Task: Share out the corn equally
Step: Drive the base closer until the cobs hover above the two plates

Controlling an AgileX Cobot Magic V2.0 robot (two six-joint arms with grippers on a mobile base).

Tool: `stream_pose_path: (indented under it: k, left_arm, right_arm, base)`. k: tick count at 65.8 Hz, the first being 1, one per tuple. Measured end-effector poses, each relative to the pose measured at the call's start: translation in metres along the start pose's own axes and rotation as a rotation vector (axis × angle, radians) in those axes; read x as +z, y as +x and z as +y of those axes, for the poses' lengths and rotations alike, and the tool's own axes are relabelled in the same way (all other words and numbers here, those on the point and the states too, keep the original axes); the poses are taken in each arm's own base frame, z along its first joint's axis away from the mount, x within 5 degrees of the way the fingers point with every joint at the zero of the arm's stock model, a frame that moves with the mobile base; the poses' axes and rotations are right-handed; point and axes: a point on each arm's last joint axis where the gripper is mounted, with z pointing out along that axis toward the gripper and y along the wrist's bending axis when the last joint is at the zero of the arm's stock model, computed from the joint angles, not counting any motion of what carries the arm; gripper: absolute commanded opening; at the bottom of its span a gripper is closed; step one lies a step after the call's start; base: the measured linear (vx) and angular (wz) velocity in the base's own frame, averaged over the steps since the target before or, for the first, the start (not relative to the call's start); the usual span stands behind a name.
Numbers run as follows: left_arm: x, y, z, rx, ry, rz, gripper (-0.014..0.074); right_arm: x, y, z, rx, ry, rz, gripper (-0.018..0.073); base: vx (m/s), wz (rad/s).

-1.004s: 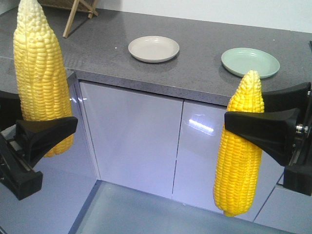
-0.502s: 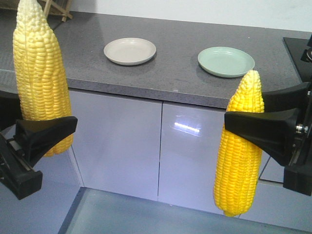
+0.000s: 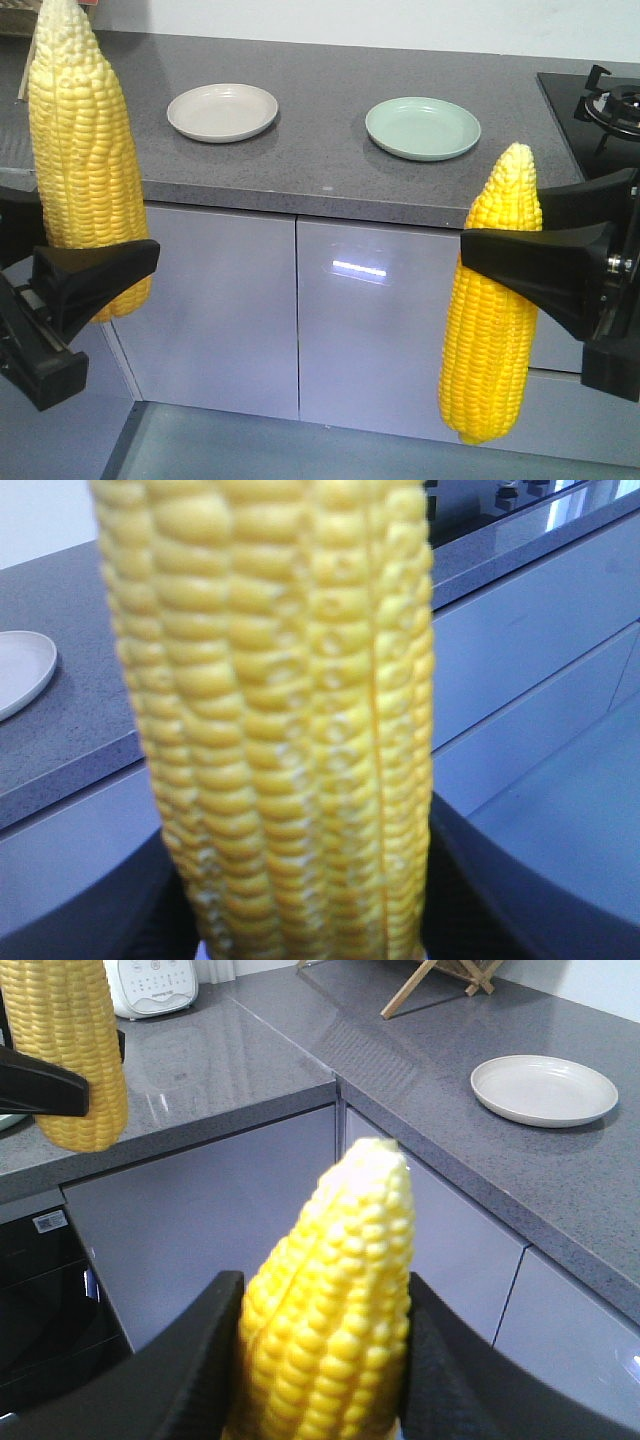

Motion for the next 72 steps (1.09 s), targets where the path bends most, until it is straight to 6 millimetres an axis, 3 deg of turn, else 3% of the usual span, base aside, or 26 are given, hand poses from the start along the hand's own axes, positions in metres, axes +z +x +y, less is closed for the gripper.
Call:
stream_pose_path:
  k: [72]
  left_arm:
    - [0.0,0.0,0.0,0.0,0.0,0.0,0.0291]
  right_arm:
    - [0.0,0.0,0.0,0.0,0.0,0.0,0.0171]
  base:
    - [0.09,-0.01]
